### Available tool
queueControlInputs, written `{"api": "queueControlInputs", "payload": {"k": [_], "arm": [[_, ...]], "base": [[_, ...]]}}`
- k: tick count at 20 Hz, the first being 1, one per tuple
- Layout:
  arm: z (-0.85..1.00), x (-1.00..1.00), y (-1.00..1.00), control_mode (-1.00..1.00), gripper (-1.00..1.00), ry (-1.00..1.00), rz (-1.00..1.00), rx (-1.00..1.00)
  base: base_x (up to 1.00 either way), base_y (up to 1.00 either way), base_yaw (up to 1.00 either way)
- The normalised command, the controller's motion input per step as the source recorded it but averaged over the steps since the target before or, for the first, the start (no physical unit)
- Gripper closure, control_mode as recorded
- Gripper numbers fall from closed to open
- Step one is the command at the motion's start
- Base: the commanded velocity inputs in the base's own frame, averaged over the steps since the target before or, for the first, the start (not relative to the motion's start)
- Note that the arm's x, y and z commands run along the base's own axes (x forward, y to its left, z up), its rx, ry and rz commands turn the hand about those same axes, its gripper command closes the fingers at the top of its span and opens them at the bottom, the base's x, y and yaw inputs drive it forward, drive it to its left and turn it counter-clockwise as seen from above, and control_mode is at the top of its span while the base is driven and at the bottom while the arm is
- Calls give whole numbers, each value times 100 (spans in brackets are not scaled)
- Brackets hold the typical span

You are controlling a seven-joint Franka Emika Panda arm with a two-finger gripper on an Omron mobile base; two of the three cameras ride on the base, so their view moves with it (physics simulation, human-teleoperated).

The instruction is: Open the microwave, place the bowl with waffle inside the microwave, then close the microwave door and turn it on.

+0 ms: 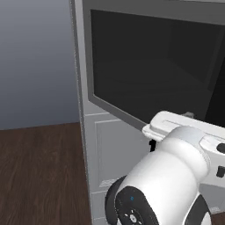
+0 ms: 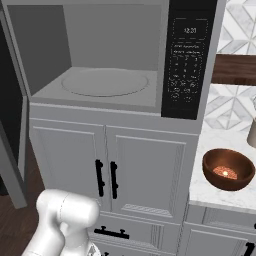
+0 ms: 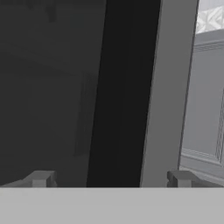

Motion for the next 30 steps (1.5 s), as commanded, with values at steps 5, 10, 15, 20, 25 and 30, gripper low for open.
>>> {"api": "queueControlInputs", "payload": {"k": [5, 10, 15, 20, 25, 30], "arm": [[0, -33, 21, -100, -100, 0, 18, 0], [0, -70, -37, -100, -100, 0, 23, 5], [-1, -14, -81, -100, -100, -4, 22, 20], [-6, 0, -75, -100, -100, 0, 56, 25], [-2, 0, -63, -100, -100, 0, 65, 19], [-2, 26, -43, -100, -100, 0, 72, 18]], "base": [[0, 0, 0], [0, 0, 0], [0, 0, 0], [0, 0, 0], [0, 0, 0], [0, 0, 0]]}}
